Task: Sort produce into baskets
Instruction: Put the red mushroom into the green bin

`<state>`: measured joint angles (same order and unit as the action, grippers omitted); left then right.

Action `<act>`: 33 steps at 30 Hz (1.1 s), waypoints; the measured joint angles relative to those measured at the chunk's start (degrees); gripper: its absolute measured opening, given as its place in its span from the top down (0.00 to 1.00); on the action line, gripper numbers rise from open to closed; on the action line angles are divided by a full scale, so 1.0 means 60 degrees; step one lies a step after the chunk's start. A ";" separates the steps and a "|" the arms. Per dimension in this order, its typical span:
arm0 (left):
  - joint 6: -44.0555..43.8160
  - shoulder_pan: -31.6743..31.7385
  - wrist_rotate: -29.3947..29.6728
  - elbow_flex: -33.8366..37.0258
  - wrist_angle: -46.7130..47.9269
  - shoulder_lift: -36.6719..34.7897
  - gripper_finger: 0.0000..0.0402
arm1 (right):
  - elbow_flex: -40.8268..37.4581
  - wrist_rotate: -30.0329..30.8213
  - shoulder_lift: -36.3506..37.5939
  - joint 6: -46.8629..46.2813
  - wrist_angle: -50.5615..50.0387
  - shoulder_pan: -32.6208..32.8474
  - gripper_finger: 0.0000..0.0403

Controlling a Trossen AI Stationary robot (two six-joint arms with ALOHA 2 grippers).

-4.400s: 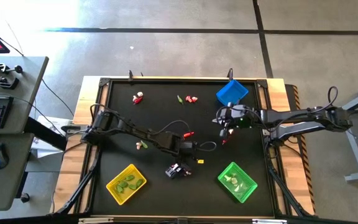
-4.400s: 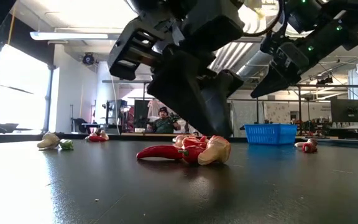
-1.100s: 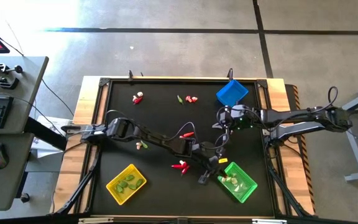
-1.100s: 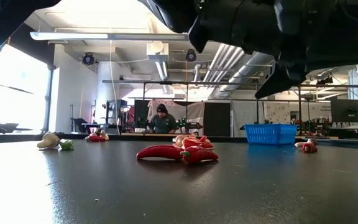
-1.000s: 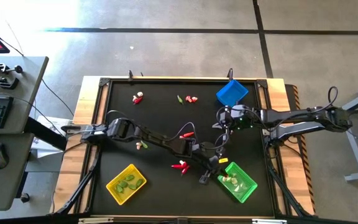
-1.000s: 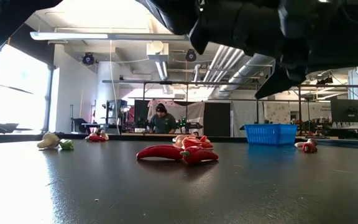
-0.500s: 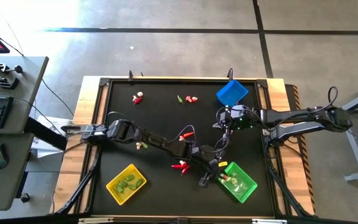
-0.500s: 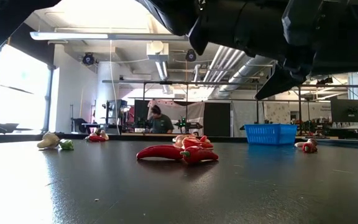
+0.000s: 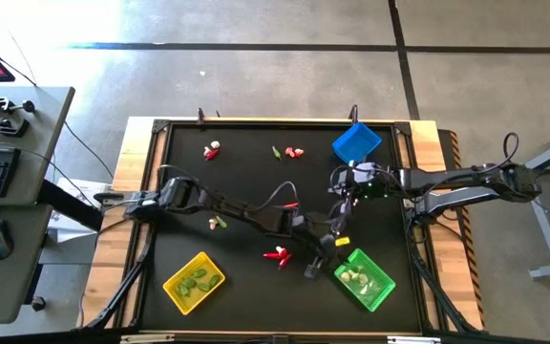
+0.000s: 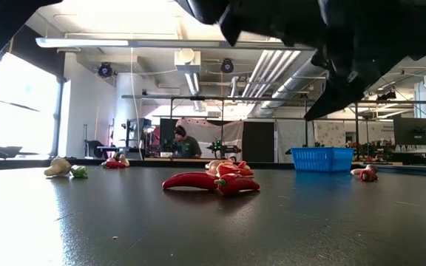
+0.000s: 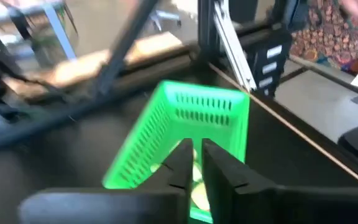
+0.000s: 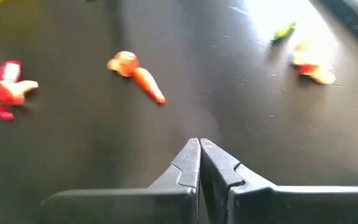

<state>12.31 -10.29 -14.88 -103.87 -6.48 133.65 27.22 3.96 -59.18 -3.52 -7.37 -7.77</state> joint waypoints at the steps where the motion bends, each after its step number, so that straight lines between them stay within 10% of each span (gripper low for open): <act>1: 0.0030 0.0081 -0.0033 0.0161 -0.0276 -0.0116 0.98 | 0.0000 0.0366 0.0000 0.0007 -0.0008 0.0048 1.00; 16: -0.1273 0.0816 0.0608 0.5475 -0.4778 -0.2364 1.00 | 0.0002 0.1382 -0.0247 -0.0411 0.0980 -0.0142 1.00; 33: -0.2147 0.1800 0.2385 1.1264 -0.9120 -0.5388 1.00 | 0.0883 0.1960 -0.4098 -0.0913 0.4241 -0.0843 0.99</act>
<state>-0.57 0.51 -0.57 -36.28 -61.19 101.32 32.52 15.72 -83.76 -9.00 18.07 -12.82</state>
